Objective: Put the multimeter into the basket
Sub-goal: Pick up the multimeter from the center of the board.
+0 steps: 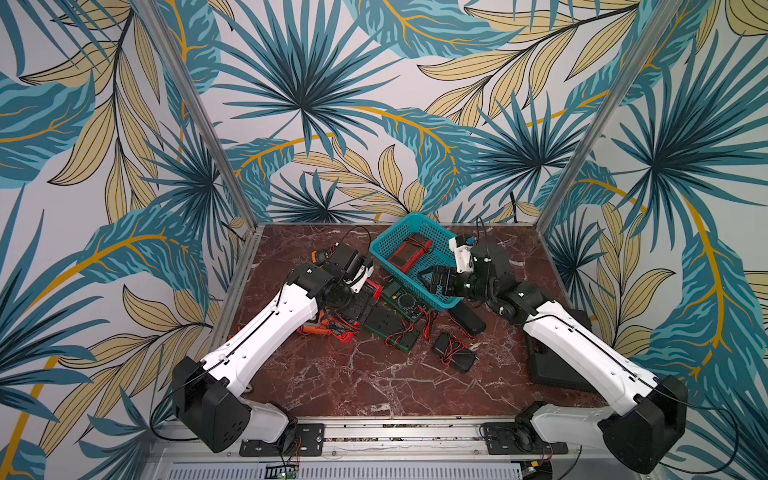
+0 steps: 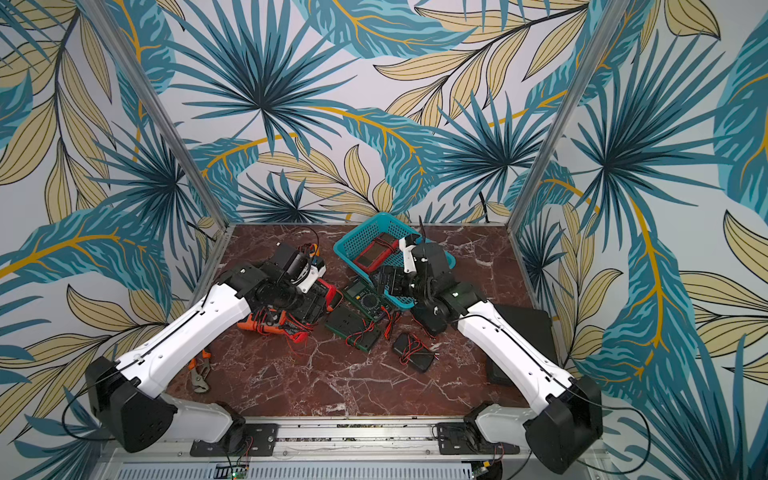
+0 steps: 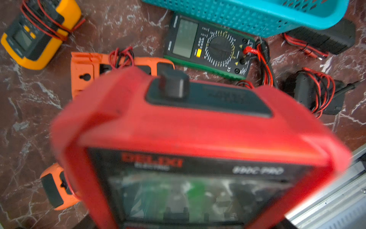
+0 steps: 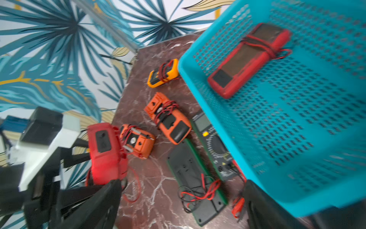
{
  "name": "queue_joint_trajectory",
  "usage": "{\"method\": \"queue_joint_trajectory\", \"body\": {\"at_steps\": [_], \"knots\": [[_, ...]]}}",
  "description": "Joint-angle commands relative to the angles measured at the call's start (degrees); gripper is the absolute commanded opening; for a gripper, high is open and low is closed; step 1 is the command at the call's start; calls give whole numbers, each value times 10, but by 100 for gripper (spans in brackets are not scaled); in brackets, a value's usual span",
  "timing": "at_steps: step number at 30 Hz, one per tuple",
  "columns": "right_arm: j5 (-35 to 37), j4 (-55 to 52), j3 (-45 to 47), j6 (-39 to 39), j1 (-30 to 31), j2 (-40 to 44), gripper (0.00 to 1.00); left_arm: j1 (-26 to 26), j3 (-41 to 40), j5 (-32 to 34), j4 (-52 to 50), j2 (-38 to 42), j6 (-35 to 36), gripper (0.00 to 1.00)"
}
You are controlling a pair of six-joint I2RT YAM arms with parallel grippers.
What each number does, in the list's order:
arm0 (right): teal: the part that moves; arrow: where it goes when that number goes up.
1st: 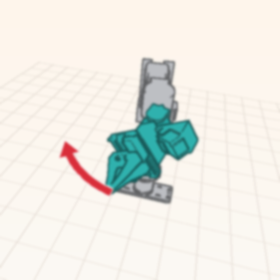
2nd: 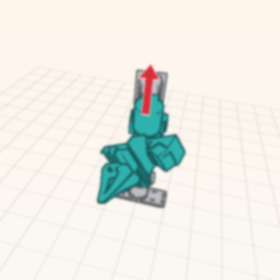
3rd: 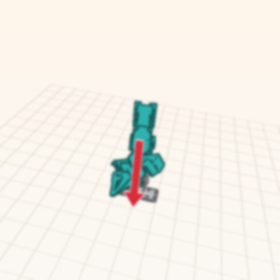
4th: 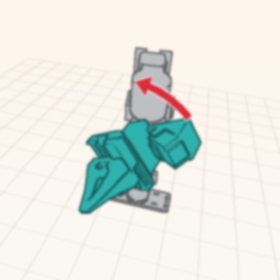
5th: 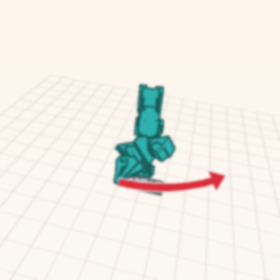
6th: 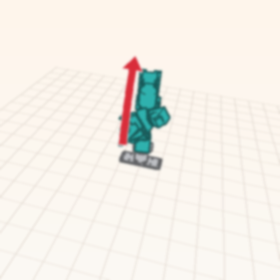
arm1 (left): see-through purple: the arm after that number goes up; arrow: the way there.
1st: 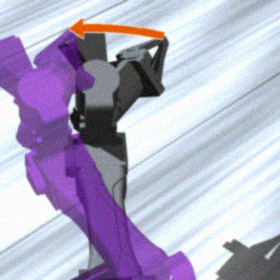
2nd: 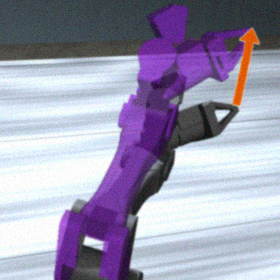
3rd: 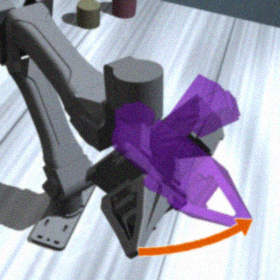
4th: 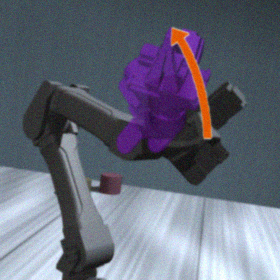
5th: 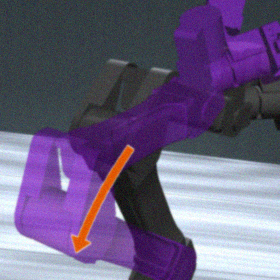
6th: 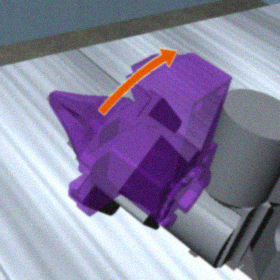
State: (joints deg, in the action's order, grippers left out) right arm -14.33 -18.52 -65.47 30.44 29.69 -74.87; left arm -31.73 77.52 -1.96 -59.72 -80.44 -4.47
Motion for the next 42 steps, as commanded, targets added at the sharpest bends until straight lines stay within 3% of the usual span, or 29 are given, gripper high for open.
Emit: {"method": "queue_joint_trajectory", "body": {"at_steps": [1,14,21,30,32,34,36,38,42], "knots": [[-101,51,-12,13,22,-28,98,-2,12,-12,76,22,18,0],[-135,101,-75,32,68,-120,98,-1,-18,-53,141,47,39,0],[-133,146,-80,62,76,-147,90,-1,-25,-63,151,52,39,0],[-123,167,-80,82,81,-172,78,-1,-29,-73,161,53,34,0],[-124,172,-80,85,82,-175,71,-2,-29,-73,162,53,33,0],[-124,176,-80,88,82,-177,57,-2,-28,-73,163,52,32,0],[-119,176,-82,89,82,-177,38,-2,-28,-71,165,52,30,7],[-108,173,-83,87,82,-175,24,-2,-29,-70,166,54,27,23],[-63,140,-100,71,80,-162,12,-1,-26,-66,168,66,18,87]]}}
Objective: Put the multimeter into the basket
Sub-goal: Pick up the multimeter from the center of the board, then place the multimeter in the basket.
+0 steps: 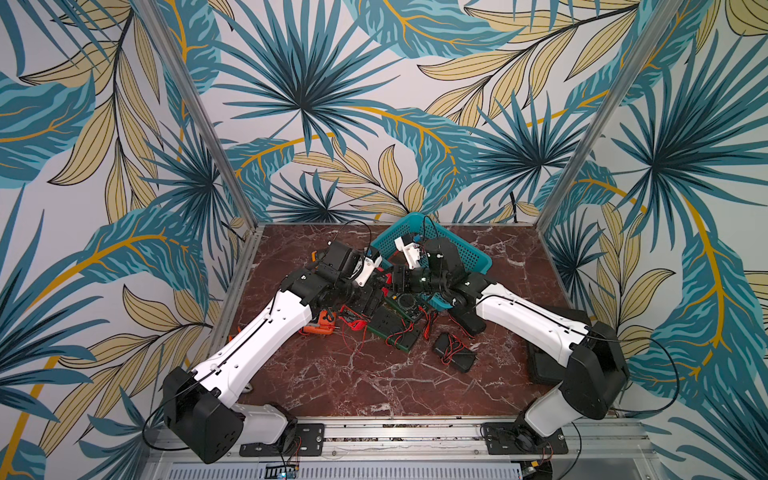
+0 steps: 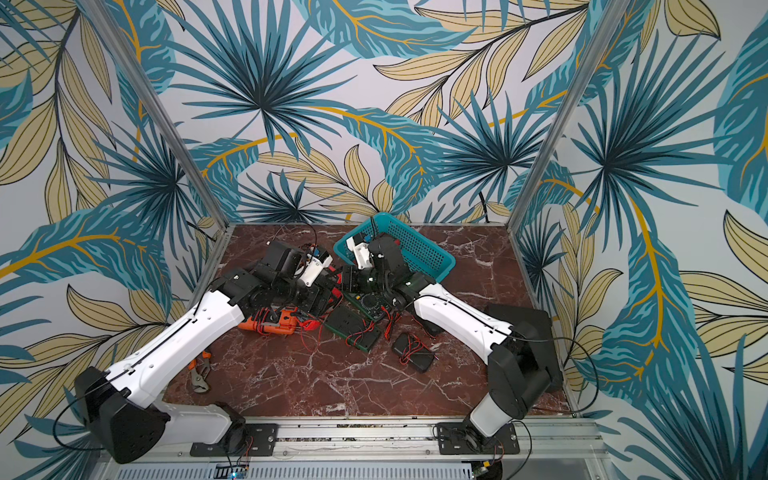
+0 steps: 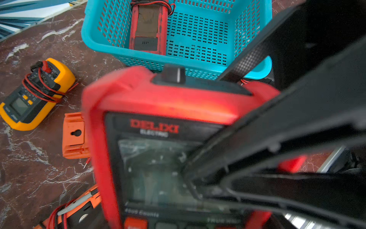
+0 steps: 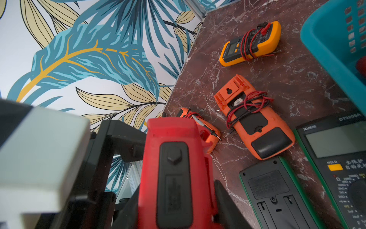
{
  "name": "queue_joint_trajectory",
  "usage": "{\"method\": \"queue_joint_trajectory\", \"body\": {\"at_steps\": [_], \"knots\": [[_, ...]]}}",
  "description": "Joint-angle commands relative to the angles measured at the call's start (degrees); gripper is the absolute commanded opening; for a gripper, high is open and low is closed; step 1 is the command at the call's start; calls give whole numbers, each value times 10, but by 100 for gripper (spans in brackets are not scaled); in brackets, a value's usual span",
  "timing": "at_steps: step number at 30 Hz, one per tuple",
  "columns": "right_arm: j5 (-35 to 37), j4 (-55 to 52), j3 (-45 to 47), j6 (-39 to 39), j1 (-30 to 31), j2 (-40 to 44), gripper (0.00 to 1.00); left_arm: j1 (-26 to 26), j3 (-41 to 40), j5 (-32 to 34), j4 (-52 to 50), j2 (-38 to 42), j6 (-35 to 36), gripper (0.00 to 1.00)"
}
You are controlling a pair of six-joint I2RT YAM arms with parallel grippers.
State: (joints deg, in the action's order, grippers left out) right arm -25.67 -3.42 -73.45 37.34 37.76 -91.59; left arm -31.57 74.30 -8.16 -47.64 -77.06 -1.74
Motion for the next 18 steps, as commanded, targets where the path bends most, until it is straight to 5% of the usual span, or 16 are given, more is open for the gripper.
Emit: {"method": "queue_joint_trajectory", "body": {"at_steps": [1,18], "knots": [[62,-18,-25,-3,-3,8,11,-3,8,-3,48,38,-13,100],[109,-160,-218,-71,-162,30,9,-3,-77,60,191,274,-107,100]]}}
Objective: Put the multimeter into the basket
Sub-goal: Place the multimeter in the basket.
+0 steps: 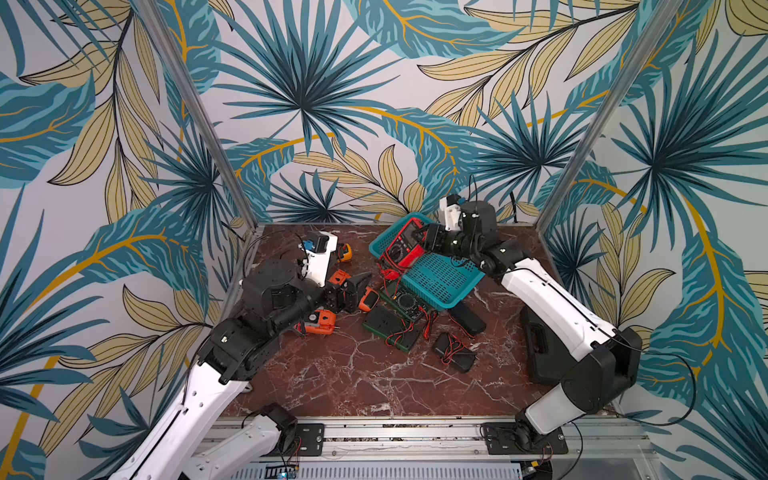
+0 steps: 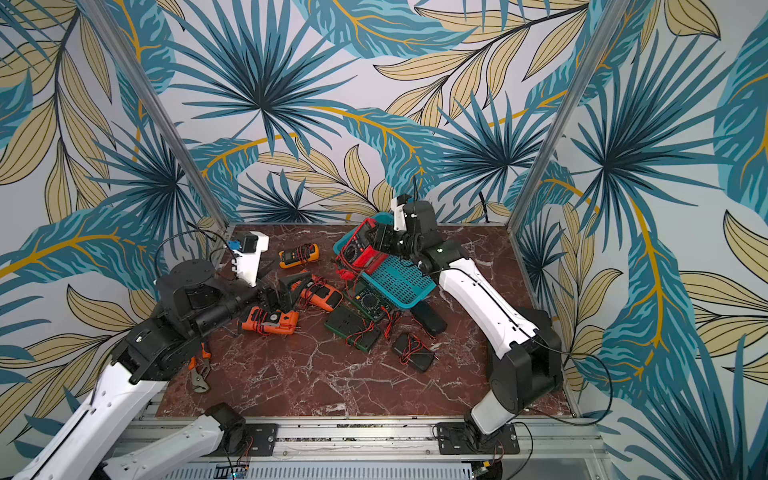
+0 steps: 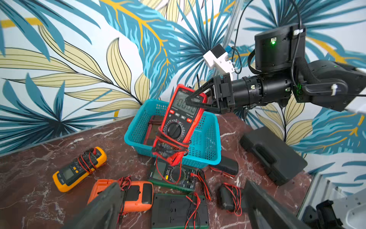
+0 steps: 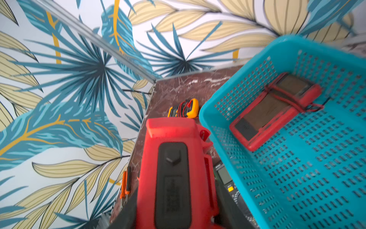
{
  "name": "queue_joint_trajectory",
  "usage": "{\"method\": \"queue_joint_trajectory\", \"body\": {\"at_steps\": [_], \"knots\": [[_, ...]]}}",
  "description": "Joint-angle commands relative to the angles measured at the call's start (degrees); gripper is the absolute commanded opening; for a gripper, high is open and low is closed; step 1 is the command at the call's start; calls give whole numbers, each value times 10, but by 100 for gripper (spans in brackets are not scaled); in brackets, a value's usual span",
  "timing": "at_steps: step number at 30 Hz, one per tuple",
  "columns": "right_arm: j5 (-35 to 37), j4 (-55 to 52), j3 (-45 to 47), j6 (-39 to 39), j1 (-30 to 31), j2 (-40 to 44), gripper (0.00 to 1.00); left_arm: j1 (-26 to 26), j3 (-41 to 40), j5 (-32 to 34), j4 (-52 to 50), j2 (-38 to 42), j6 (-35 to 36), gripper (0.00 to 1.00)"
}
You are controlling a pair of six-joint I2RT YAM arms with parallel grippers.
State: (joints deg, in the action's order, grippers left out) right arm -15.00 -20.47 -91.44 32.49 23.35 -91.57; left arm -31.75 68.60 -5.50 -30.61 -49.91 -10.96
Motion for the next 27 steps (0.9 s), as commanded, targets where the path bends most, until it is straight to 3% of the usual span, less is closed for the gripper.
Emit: {"method": "queue_joint_trajectory", "body": {"at_steps": [1,7,13,27], "knots": [[8,5,-51,-32,-30,28,9,-2,-26,46,20,5,-17,100],[14,-31,-113,-87,-99,-5,9,-1,-73,85,35,22,-40,100],[-45,-43,-138,-96,-149,-67,9,-1,-112,134,52,26,-66,100],[-151,-50,-151,-108,-161,-206,9,0,-147,159,69,20,-88,100]]}}
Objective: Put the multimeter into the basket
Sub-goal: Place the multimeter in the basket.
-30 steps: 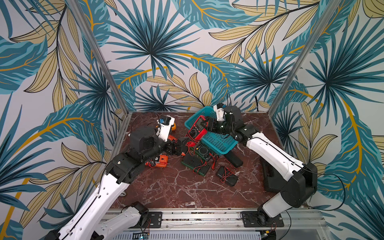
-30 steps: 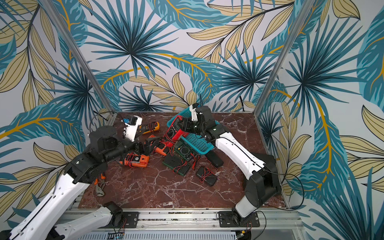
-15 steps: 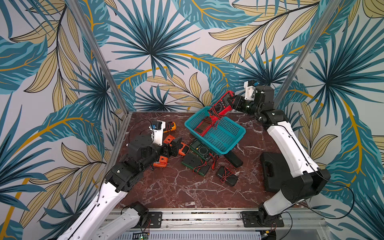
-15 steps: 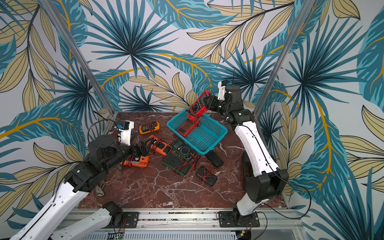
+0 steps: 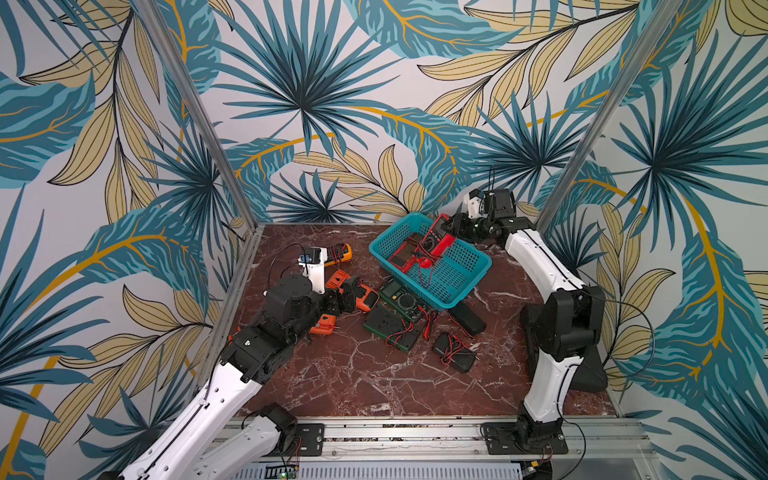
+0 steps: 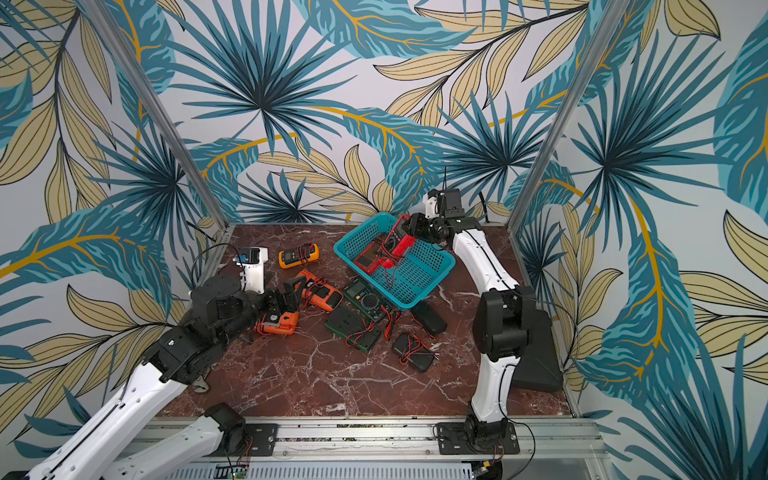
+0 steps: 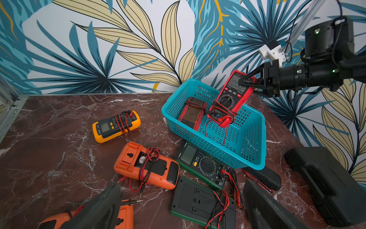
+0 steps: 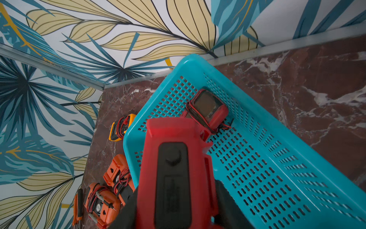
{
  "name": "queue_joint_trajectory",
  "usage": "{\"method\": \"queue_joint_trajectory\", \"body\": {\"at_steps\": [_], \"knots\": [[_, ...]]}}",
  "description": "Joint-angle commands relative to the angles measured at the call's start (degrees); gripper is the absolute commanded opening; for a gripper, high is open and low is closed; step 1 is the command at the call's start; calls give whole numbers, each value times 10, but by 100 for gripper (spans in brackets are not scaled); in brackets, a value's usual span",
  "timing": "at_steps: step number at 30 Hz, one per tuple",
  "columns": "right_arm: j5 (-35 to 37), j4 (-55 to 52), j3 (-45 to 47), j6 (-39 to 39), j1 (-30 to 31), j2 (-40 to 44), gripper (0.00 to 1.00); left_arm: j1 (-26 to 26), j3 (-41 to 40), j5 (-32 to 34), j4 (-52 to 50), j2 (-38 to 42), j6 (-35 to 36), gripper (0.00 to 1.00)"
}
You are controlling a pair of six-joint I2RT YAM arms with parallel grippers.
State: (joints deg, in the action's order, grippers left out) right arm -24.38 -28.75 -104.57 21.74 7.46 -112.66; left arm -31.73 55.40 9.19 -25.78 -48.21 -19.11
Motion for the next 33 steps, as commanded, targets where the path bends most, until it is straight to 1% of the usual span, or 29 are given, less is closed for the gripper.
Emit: {"method": "queue_joint_trajectory", "body": {"at_steps": [1,5,7,14,20,22,24,26,29,32,33], "knots": [[-66,33,-19,3,-2,-3,9,0,-16,12,21,0,-8,100],[-109,52,-15,25,-2,-41,9,1,-18,10,24,-12,-13,100],[-119,63,-13,32,-2,-58,9,2,-19,8,26,-18,-16,100],[-124,65,-13,37,-3,-107,9,5,-27,1,38,-31,-20,100],[-102,69,6,44,-3,-126,10,12,-28,-9,40,-40,-21,100],[-86,73,16,52,-3,-128,17,14,-29,-11,41,-41,-23,100],[-62,76,26,63,-2,-131,28,16,-31,-14,42,-40,-23,100],[-38,68,29,74,-2,-133,31,18,-33,-14,42,-40,-25,100],[-12,71,42,88,-2,-129,40,19,-34,-19,42,-40,-27,100],[6,78,57,93,-3,-120,56,21,-35,-25,42,-39,-28,100],[15,77,60,94,-2,-117,63,22,-35,-26,42,-39,-28,100]]}}
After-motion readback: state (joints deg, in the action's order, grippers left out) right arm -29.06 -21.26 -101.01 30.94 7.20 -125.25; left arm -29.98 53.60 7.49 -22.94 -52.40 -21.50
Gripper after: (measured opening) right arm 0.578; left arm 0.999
